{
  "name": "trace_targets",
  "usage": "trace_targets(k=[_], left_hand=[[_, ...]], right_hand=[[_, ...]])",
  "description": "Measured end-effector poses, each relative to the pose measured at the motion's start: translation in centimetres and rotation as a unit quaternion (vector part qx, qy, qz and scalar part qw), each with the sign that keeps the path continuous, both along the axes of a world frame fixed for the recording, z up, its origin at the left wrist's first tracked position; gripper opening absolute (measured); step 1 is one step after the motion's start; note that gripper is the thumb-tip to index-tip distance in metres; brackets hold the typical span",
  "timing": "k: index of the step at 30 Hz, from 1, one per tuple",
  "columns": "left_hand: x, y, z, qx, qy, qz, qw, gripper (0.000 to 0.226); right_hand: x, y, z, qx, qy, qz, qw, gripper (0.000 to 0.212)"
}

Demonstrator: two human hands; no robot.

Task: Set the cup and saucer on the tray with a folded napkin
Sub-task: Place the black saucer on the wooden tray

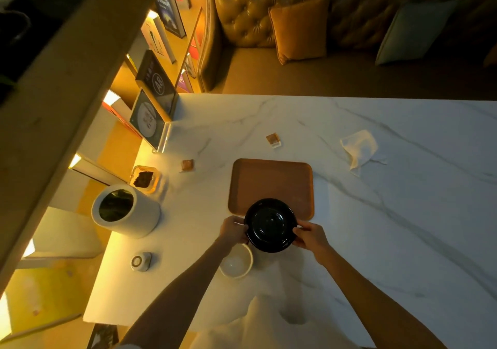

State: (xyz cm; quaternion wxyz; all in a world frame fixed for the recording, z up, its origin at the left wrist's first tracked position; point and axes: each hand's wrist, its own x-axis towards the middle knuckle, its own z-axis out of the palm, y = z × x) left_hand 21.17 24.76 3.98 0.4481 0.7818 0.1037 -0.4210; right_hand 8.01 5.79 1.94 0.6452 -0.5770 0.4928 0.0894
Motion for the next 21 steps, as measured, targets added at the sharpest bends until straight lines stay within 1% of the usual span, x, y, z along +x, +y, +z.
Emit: trace_targets(k=[4, 7, 11, 16, 21], left_hand=[[3.8, 0.2, -1.1, 0.011, 0.004, 0.023, 1.000, 0.015], [6.7, 0.1, -2.4, 0.040, 0.001, 0.020, 0.999, 0.022], [10.5, -0.7, -4.4, 0.060, -0.009, 0.000, 0.998, 0.022], [14.0, -2.4, -6.4, 0.100, -0.012, -0.015, 0.995, 0.024], [16.0, -3.2, -8.2, 0.105, -0.013, -0.018, 0.994, 0.021]], right_hand=[[4.6, 0.3, -0.7, 0.012, -0.009, -0.002, 1.000, 0.036], [8.1, 0.3, -1.6, 0.019, 0.011, -0.012, 1.000, 0.036], [11.8, -0.2, -3.3, 0.030, 0.030, 0.003, 0.999, 0.037], [15.5, -1.3, -5.3, 0.039, 0.051, -0.012, 0.998, 0.037], [17.6, -2.2, -6.8, 0.029, 0.057, -0.011, 0.998, 0.039]])
